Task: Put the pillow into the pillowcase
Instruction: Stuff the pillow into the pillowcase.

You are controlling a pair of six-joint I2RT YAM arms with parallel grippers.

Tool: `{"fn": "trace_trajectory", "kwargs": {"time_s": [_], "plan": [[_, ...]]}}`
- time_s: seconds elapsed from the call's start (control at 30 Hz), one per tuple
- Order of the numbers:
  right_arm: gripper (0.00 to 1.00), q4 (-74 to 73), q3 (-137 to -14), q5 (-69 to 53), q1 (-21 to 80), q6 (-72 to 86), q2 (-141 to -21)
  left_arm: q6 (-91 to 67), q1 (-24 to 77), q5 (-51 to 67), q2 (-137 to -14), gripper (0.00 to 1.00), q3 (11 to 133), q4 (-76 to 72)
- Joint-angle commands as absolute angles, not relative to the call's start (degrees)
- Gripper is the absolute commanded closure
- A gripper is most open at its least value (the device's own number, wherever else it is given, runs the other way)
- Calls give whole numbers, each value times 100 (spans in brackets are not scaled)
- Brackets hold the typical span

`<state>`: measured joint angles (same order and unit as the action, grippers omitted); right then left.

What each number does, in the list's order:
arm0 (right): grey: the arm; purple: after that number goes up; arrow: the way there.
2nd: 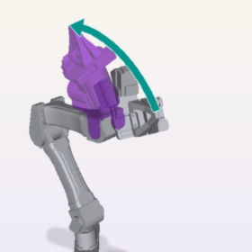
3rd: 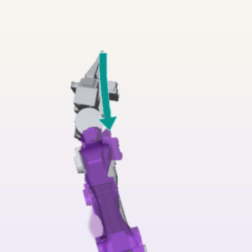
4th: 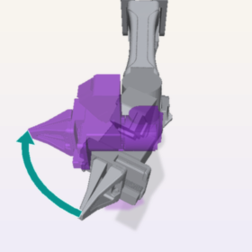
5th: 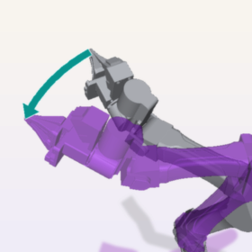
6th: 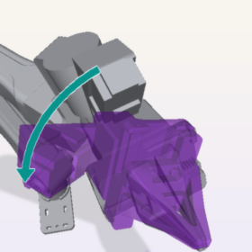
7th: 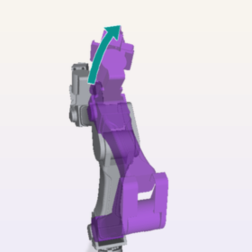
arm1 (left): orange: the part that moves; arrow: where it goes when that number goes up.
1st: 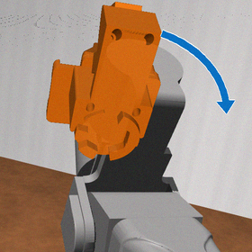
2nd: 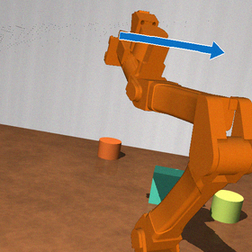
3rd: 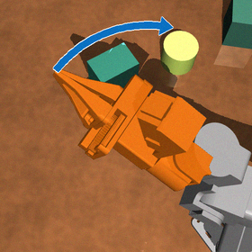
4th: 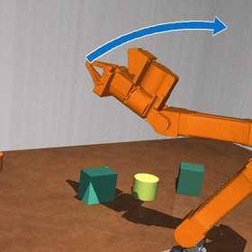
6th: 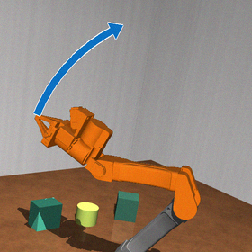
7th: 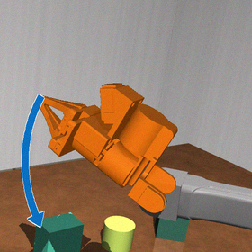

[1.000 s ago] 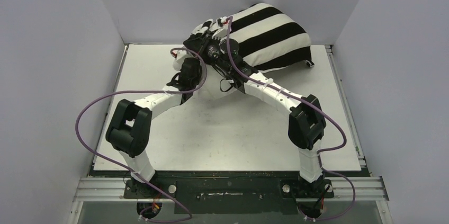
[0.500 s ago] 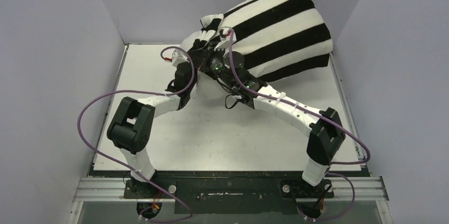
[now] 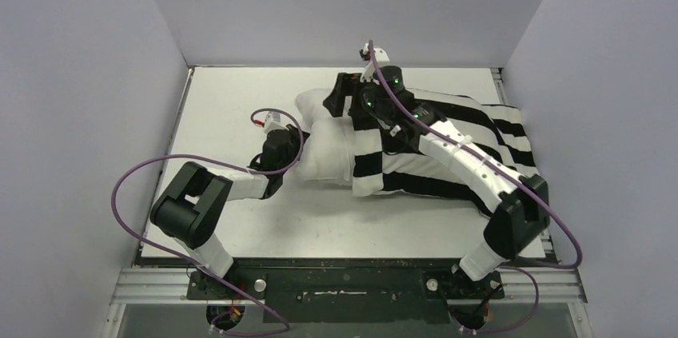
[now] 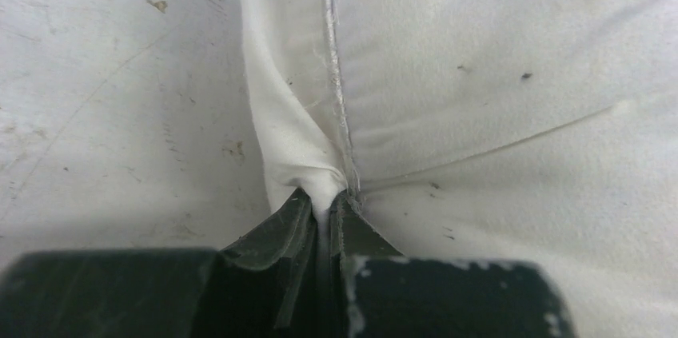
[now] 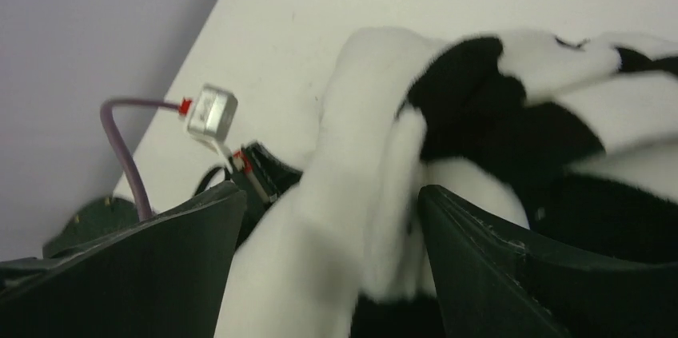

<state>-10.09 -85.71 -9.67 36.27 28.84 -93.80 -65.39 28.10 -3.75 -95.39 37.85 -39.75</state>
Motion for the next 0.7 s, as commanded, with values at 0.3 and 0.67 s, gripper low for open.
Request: {"fn": "trace_trajectory", "kwargs": {"time_s": [0.3, 0.67], "plan": [[4, -3237, -6362, -119, 3571, 3123, -5835, -6199, 3035, -346, -9258, 100, 4023, -4627], [10, -1260, -5739, -1012, 3867, 3166, -6752, -5964, 3067, -690, -8706, 100, 3876, -4293]]}}
